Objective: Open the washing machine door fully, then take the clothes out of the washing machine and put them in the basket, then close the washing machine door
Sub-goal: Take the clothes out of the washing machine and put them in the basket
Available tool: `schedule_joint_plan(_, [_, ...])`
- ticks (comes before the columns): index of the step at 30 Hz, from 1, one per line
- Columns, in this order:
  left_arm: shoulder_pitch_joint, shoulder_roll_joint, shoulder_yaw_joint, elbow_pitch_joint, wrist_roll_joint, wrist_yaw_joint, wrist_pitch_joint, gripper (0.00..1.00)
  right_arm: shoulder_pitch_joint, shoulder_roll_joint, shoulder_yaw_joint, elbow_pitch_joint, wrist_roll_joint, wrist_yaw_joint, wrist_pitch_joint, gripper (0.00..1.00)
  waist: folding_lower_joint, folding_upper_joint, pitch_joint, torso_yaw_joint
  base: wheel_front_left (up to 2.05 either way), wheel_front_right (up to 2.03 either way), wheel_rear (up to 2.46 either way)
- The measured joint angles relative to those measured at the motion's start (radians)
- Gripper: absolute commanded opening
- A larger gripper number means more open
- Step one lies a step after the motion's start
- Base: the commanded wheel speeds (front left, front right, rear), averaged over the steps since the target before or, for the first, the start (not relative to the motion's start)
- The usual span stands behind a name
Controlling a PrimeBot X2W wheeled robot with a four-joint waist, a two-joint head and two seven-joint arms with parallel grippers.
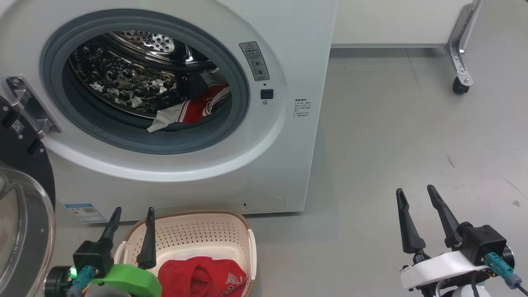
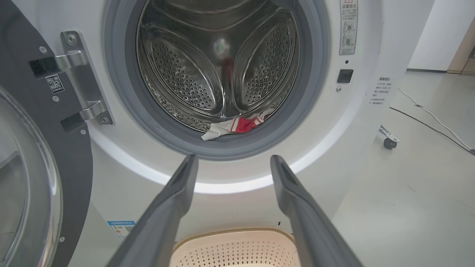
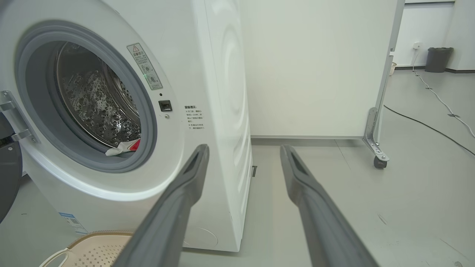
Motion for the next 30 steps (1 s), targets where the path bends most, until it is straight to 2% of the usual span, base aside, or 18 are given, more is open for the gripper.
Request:
schedule_joint_plan(14, [0.002, 0.007, 0.005, -0.063, 0.0, 0.008, 0.012, 1.0, 0.0, 0.0, 0.025, -0.028, -0.005, 0.002, 0.0, 1.0, 0.0, 0.0, 0.068, -0.025, 0.0, 0.0, 0.0])
schedule_joint_plan(21, [-0.015, 0.049, 0.023, -0.106, 0.008, 0.012, 0.045, 1.0, -0.003, 0.001, 0.042, -0.044, -0.005, 0.007, 0.0, 1.0, 0.0, 0.0, 0.136, -0.061, 0.0, 0.0, 0.0])
schedule_joint_plan(30, [-0.129, 0.085, 0.055, -0.126, 0.015, 0.026, 0.133, 1.0, -0.042, 0.002, 0.066, -0.061, -0.004, 0.007, 0.0, 1.0, 0.0, 0.0, 0.228, -0.122, 0.0, 0.0, 0.0])
